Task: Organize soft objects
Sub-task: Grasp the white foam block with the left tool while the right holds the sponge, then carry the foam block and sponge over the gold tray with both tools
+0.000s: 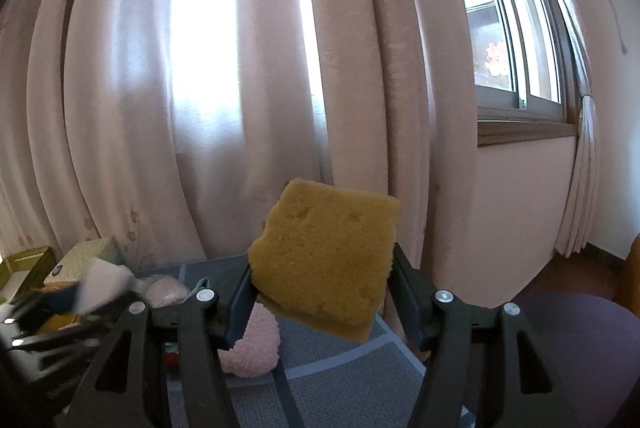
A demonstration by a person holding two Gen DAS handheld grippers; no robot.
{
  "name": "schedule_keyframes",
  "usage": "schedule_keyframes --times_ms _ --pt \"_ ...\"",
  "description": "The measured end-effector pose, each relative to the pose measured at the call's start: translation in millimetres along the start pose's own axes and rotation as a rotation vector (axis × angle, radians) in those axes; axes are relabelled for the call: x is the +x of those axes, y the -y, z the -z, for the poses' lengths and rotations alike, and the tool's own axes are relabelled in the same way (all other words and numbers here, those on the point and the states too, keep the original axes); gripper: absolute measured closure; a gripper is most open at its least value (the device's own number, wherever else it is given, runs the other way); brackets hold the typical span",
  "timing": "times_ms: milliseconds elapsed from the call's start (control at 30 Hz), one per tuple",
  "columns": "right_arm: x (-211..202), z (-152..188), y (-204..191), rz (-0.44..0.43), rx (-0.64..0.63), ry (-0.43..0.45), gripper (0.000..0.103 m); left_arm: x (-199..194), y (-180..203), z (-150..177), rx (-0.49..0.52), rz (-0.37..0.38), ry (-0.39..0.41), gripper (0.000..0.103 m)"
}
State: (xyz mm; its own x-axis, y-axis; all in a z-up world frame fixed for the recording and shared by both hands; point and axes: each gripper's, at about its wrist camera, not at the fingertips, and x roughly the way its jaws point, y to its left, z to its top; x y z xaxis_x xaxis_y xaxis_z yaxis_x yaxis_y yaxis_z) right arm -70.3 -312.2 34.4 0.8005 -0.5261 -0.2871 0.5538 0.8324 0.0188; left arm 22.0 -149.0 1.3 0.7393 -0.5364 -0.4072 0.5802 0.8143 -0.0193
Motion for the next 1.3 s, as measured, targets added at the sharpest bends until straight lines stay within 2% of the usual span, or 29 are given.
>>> schedule_keyframes --times_ms 100,333,667,1000,1300 --pt "-1.0 0.4 2.0 -0.001 0.011 0.005 0.04 -8.8 -8.3 1.7 0.004 -0.077 0.041 0.047" --pt "-2.6 2.3 -5.5 0.004 -0.02 0.014 0.04 -17.6 -23.5 3.5 -0.019 -0.153 0.053 0.047" --pt "-8.4 3.6 -23.7 0.001 -0.043 0.013 0.04 -32.8 -41.4 11.0 -0.054 -0.171 0.07 0.047" --pt "-17.5 10.9 -66.5 -0.067 -0.078 0.009 0.04 -48.7 -62.5 16.4 -0.074 -0.187 0.089 0.047" --pt "-25.3 15.9 -89.7 -0.105 -0.086 0.009 0.04 -59.6 -74.7 21.2 -0.078 -0.206 0.096 0.047"
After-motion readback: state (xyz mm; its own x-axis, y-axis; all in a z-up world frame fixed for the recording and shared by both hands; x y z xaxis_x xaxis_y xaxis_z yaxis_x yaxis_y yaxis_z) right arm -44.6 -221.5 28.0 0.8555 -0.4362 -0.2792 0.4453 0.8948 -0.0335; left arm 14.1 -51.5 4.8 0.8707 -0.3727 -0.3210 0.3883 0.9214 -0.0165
